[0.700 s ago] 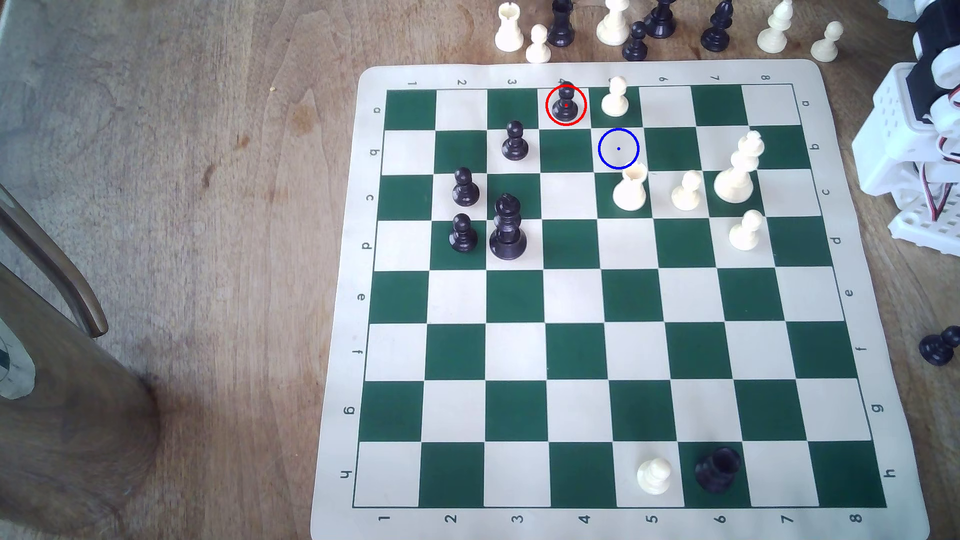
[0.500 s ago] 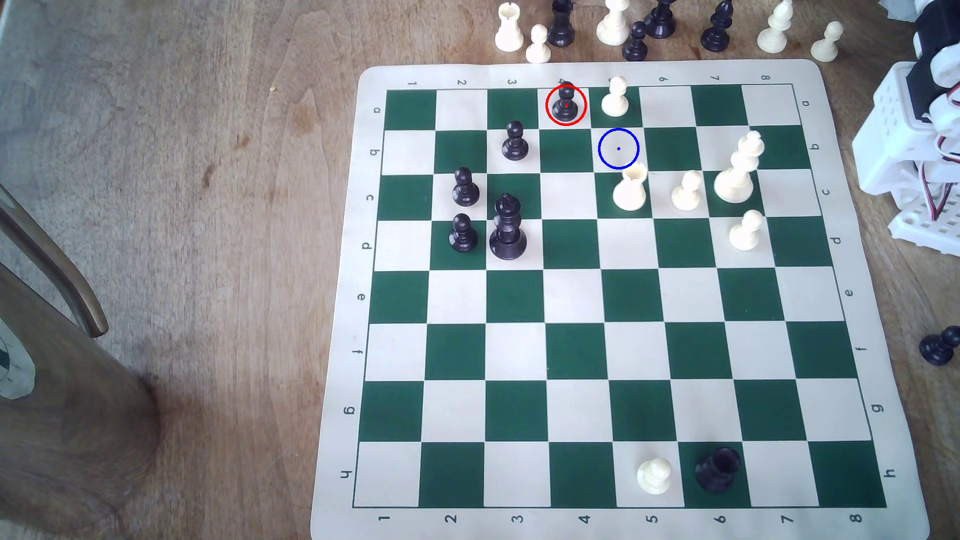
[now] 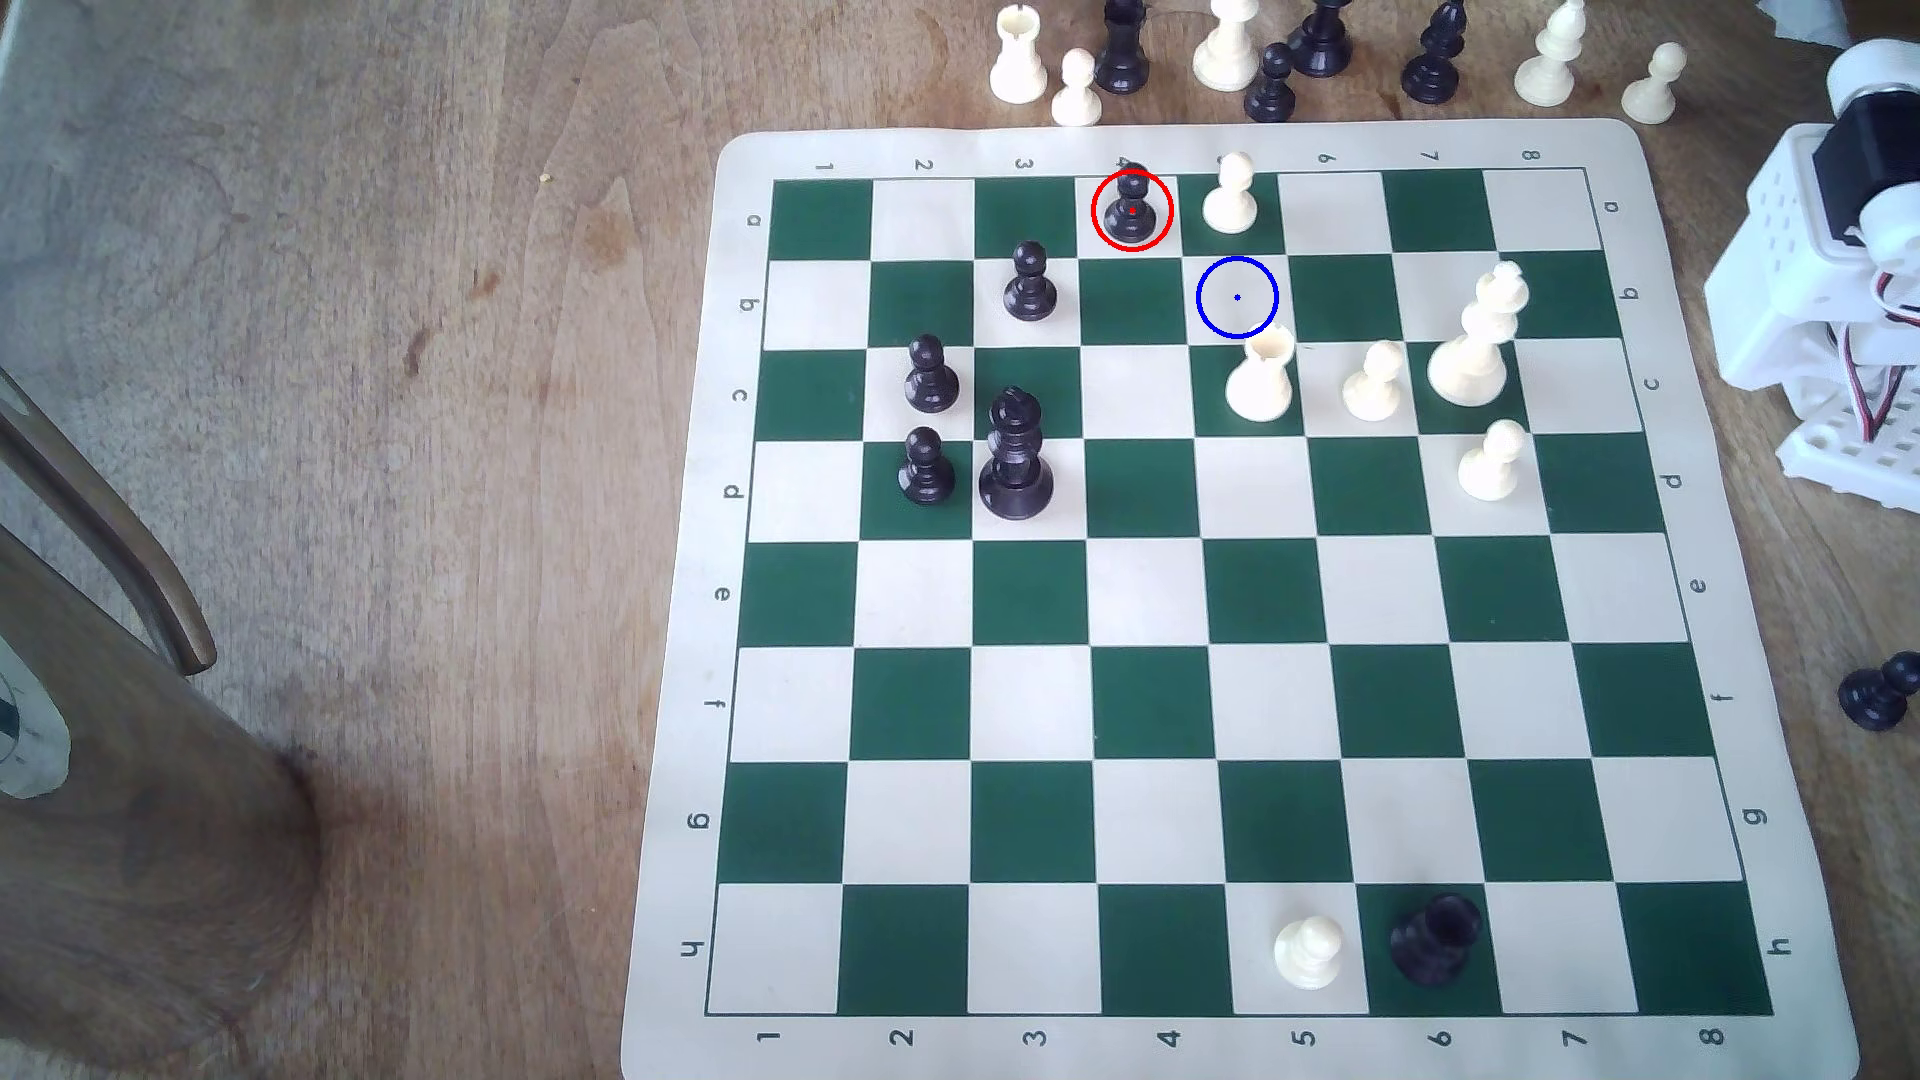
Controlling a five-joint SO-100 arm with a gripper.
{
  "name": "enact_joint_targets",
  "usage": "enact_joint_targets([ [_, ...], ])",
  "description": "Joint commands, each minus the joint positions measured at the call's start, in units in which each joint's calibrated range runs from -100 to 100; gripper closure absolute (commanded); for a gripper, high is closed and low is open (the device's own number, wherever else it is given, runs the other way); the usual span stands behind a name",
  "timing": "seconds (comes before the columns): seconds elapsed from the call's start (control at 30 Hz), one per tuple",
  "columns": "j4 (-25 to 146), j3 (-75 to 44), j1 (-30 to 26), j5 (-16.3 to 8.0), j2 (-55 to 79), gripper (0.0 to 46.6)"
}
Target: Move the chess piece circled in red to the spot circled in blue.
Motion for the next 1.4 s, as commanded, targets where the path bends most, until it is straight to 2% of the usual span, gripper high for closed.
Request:
enact_joint_targets([
  [0.0, 22.8, -15.5, -0.5, 0.1, -0.2, 46.5],
  [0.17, 39.6, -21.8, -0.1, 0.0, -0.2, 46.5],
  [0.4, 48.6, -24.6, -0.4, -0.2, -0.1, 46.5],
  [0.43, 52.0, -25.7, 0.1, 0.1, -0.1, 44.1],
  [0.53, 68.9, -30.1, 3.8, 0.0, -0.1, 42.6],
  [0.6, 86.9, -35.4, 4.9, 0.0, 0.0, 46.4],
  [0.73, 102.9, -34.9, 5.6, -0.1, 0.7, 46.4],
  [0.87, 110.2, -32.1, 6.2, -0.9, 3.1, 45.5],
  [1.0, 115.2, -32.4, 7.0, -3.4, 13.7, 45.3],
  [1.07, 118.8, -35.0, 8.3, -4.2, 24.4, 43.6],
  [1.13, 119.4, -37.3, 9.3, -5.4, 32.0, 44.8],
  [1.17, 119.3, -40.1, 10.3, -7.1, 38.5, 46.4],
  [1.23, 120.2, -42.4, 10.7, -8.4, 43.4, 46.4],
  [1.3, 121.4, -45.6, 10.7, -10.3, 48.5, 46.4],
  [1.33, 122.2, -48.8, 10.9, -12.1, 53.8, 46.4],
  [1.37, 123.1, -50.6, 11.2, -12.6, 57.0, 46.4],
])
